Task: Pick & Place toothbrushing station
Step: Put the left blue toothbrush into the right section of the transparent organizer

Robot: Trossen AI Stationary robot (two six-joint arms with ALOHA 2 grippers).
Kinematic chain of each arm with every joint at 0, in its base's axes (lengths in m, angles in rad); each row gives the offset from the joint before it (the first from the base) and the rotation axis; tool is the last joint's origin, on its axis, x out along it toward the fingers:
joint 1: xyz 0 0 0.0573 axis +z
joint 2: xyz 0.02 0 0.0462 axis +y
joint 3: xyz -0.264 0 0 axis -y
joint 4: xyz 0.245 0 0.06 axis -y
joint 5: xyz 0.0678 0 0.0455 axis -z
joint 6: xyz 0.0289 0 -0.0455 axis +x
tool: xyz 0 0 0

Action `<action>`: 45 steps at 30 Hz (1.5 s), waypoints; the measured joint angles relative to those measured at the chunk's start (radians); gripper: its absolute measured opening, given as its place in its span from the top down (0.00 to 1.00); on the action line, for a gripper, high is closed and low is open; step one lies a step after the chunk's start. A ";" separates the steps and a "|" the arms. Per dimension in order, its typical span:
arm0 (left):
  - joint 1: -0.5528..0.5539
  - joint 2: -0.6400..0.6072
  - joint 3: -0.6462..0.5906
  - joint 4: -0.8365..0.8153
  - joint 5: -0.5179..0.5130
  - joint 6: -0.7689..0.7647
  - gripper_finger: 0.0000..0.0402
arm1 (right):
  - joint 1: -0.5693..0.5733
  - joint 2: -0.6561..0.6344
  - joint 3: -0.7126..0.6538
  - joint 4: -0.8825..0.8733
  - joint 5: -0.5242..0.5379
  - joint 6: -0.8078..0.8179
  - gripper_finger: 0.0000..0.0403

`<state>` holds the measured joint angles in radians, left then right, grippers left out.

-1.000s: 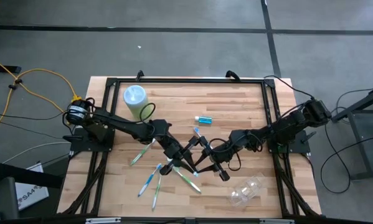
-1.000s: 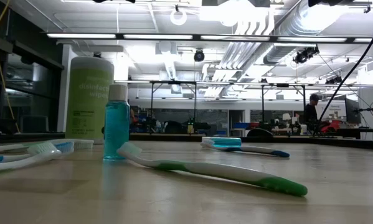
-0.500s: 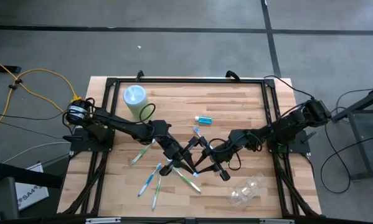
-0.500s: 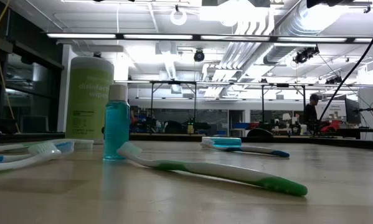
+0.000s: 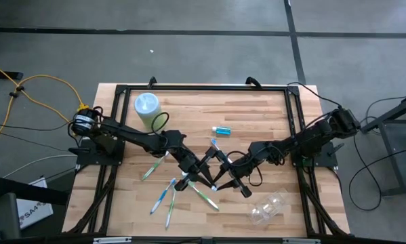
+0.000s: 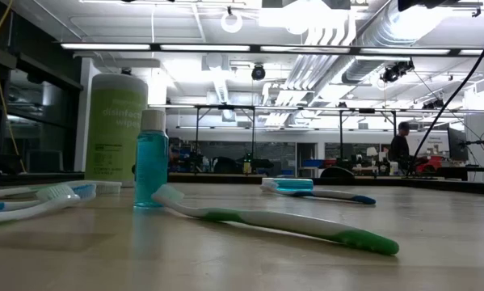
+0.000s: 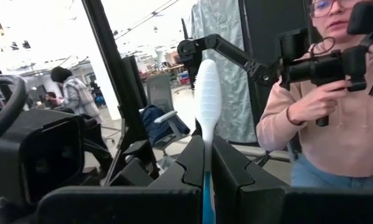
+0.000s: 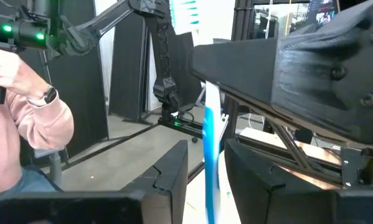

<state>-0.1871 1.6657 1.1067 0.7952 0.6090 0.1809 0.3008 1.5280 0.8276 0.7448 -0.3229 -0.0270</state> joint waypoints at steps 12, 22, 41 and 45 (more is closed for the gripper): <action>-0.014 0.000 0.001 -0.042 -0.013 -0.023 0.99 | 0.000 0.001 -0.001 0.072 0.002 -0.006 0.76; -0.014 0.000 0.001 -0.034 -0.013 -0.013 0.99 | 0.000 0.001 0.000 0.072 0.003 0.000 0.76; -0.070 0.000 0.000 -0.057 -0.188 0.043 0.99 | 0.002 0.000 0.000 0.045 0.025 0.002 0.76; -0.085 0.000 0.000 -0.060 -0.228 0.065 0.99 | 0.002 0.000 0.000 0.044 0.025 0.003 0.76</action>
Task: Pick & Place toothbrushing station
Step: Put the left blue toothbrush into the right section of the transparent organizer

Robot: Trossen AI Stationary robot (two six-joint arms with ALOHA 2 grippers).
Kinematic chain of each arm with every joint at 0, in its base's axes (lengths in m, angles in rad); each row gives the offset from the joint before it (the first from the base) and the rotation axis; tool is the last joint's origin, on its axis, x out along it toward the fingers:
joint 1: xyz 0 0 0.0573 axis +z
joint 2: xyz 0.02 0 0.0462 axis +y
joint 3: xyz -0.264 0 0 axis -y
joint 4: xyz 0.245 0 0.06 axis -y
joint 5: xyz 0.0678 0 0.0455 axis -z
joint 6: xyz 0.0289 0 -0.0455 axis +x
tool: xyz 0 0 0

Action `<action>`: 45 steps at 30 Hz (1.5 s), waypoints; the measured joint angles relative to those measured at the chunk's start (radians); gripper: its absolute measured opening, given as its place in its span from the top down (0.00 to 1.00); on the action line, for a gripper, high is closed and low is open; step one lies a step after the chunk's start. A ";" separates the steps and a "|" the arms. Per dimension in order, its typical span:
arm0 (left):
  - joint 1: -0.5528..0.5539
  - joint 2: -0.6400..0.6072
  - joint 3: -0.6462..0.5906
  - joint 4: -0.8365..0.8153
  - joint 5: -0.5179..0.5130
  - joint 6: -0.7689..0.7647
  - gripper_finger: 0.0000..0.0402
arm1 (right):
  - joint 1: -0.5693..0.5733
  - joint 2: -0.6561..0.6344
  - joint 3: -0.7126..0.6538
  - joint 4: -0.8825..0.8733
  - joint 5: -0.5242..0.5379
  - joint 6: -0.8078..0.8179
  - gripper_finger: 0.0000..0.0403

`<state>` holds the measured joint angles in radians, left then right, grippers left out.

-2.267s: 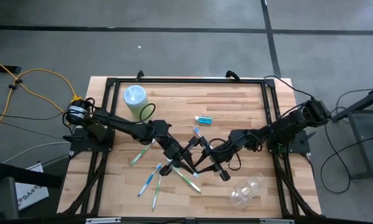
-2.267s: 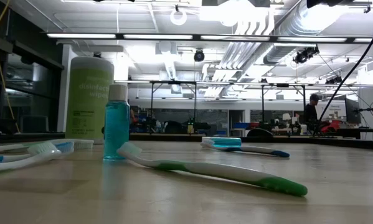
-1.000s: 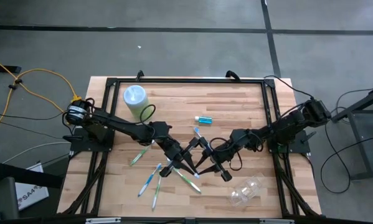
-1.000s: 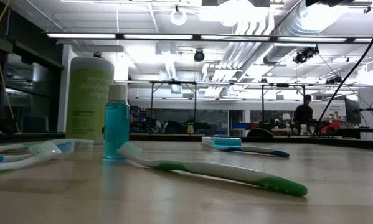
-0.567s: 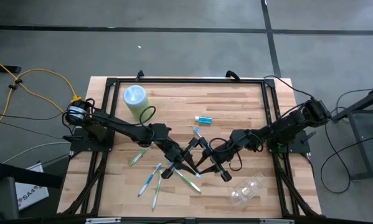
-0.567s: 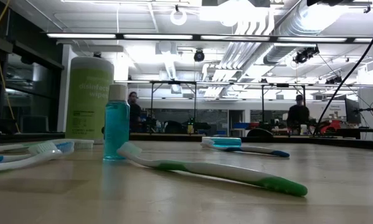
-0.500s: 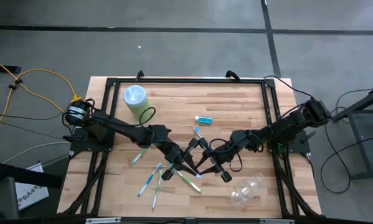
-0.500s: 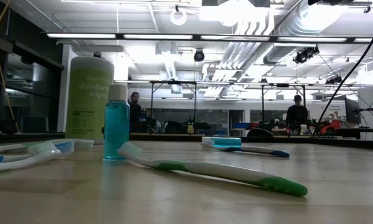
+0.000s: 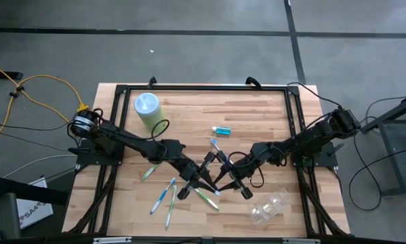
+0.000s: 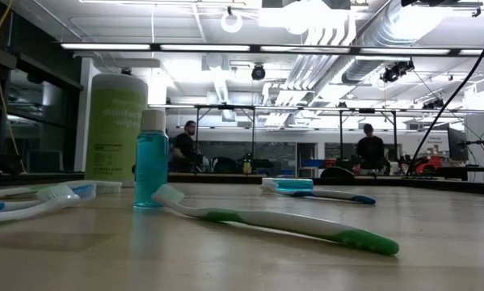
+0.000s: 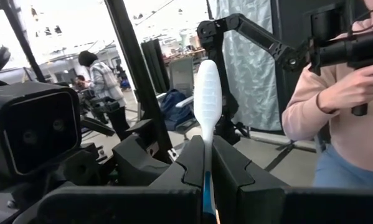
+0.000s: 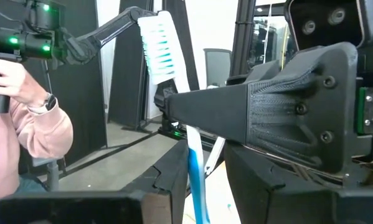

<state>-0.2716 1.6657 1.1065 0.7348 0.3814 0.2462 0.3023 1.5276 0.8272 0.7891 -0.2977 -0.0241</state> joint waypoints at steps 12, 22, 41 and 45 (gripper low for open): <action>-0.002 0.000 0.000 -0.002 -0.004 0.000 0.98 | -0.001 0.000 0.000 -0.008 -0.046 -0.027 0.96; -0.010 0.000 0.000 0.002 -0.055 0.019 0.83 | -0.003 0.000 0.000 -0.014 -0.061 -0.059 0.96; -0.028 -0.010 0.000 -0.053 -0.073 0.010 0.67 | 0.009 -0.016 0.000 -0.067 -0.031 -0.033 0.96; -0.028 -0.041 0.000 -0.108 -0.080 0.014 0.67 | 0.049 -0.043 0.000 -0.130 0.061 -0.072 0.96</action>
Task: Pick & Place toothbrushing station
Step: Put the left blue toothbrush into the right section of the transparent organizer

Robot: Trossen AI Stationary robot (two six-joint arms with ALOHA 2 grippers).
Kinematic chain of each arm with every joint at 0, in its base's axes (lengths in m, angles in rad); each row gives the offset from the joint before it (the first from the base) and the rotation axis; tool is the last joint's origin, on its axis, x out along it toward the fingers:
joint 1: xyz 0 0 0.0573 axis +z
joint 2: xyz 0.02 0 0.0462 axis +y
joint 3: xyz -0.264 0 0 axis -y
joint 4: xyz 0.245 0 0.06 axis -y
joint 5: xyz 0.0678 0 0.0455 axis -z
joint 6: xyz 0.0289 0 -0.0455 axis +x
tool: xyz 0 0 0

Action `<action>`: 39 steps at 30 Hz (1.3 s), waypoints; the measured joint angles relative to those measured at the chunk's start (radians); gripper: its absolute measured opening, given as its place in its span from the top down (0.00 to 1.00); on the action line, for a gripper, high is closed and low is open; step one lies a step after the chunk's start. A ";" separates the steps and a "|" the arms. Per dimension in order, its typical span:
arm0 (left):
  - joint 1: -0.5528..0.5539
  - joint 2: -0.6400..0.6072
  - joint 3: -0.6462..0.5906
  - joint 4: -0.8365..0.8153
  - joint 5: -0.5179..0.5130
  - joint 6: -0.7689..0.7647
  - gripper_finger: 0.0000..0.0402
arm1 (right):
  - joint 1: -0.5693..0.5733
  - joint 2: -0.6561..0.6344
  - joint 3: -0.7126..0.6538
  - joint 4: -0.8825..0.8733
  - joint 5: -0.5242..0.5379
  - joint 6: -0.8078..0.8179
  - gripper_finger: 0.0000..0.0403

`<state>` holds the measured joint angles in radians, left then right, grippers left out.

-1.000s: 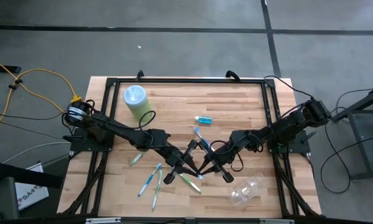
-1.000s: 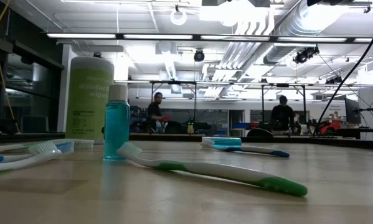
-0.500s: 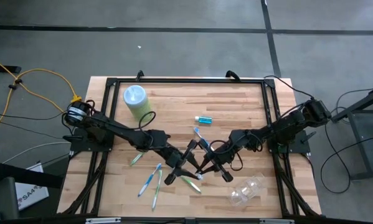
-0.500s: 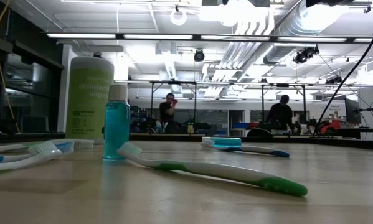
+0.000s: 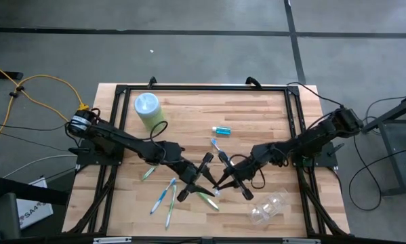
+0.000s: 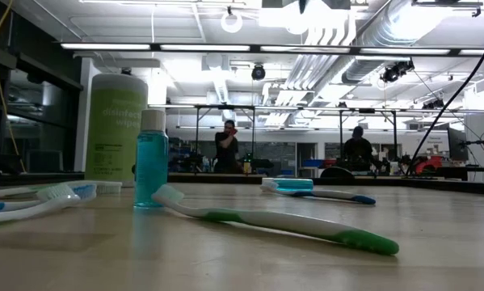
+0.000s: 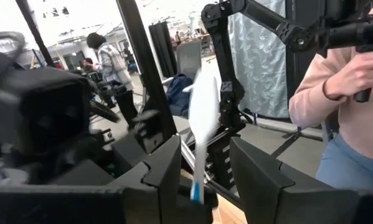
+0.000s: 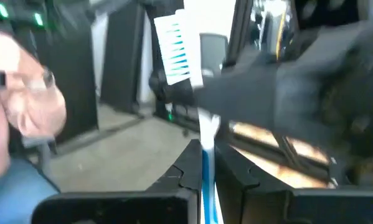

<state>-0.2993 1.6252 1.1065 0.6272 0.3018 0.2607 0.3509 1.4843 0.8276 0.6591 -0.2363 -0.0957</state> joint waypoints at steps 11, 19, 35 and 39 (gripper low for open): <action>-0.005 -0.013 0.000 -0.038 -0.077 0.012 0.67 | 0.153 -0.062 0.000 -0.139 0.266 -0.009 0.96; -0.042 -0.014 0.000 -0.099 -0.182 0.006 0.67 | 0.331 -0.064 0.000 -0.149 0.651 0.160 0.96; -0.220 -0.013 0.000 -0.130 -0.650 -0.033 0.74 | 0.745 -0.024 0.000 -0.150 1.421 0.426 0.96; -0.250 -0.012 0.000 -0.128 -0.682 -0.042 0.74 | 0.784 0.022 0.000 -0.152 1.473 0.482 0.96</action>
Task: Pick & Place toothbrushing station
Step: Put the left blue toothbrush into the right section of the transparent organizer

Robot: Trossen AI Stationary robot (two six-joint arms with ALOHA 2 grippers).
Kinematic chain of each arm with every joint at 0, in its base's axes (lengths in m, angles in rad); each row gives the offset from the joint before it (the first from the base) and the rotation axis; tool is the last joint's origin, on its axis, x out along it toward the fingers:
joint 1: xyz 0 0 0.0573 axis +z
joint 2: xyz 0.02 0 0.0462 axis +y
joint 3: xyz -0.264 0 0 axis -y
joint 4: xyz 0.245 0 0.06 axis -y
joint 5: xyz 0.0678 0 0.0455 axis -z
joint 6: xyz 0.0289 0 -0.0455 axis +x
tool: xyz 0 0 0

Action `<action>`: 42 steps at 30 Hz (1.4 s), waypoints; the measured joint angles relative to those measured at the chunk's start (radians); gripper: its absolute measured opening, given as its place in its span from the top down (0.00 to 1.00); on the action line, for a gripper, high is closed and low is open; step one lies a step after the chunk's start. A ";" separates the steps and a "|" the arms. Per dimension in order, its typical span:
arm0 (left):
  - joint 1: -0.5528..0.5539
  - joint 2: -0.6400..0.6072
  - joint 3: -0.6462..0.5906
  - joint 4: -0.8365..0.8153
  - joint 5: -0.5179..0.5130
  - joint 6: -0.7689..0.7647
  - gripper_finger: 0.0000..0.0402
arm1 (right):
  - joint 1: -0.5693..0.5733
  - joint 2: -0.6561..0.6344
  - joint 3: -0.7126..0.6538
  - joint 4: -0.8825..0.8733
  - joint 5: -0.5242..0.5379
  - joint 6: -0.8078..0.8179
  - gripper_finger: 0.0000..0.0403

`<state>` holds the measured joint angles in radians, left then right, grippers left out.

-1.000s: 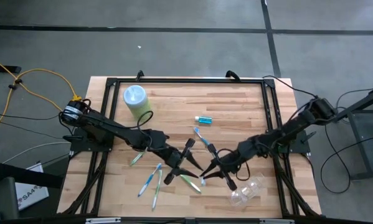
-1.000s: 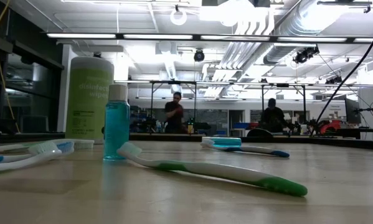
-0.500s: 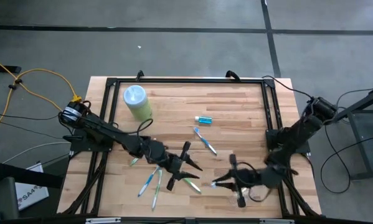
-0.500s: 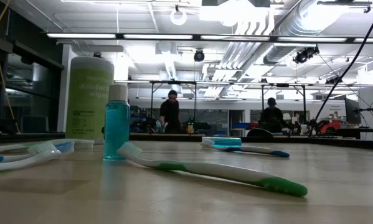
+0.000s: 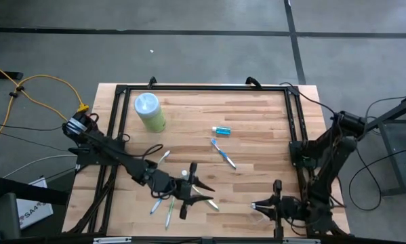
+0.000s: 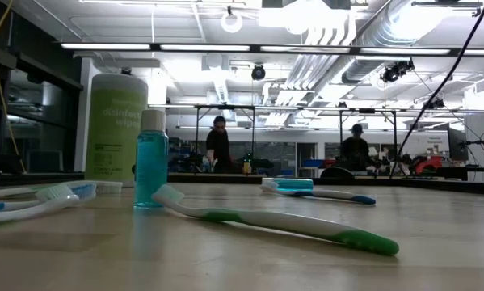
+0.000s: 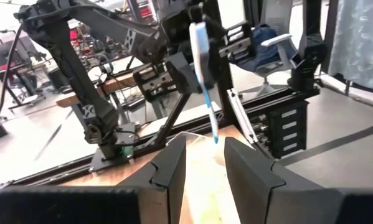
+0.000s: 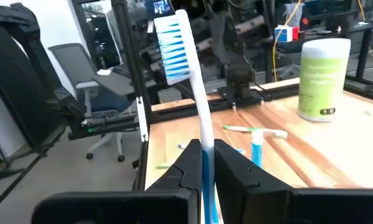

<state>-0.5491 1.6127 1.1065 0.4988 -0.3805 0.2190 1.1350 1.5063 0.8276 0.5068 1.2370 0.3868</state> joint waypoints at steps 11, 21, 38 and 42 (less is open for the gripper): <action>-0.025 0.000 0.000 0.007 -0.024 -0.020 0.74 | 0.094 0.135 0.000 0.031 0.184 0.130 0.96; -0.016 0.001 0.000 0.019 -0.026 -0.036 0.74 | 0.135 0.243 0.000 0.031 0.247 0.265 0.96; -0.016 0.001 0.000 0.049 -0.026 -0.036 0.74 | 0.135 0.356 0.000 -0.038 0.197 0.351 0.96; -0.016 0.001 0.000 0.049 -0.026 -0.036 0.74 | 0.135 0.367 -0.001 -0.103 0.223 0.434 0.96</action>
<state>-0.5648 1.6138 1.1065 0.5476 -0.4061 0.1831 1.2697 1.8729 0.8268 0.4041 1.4600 0.8211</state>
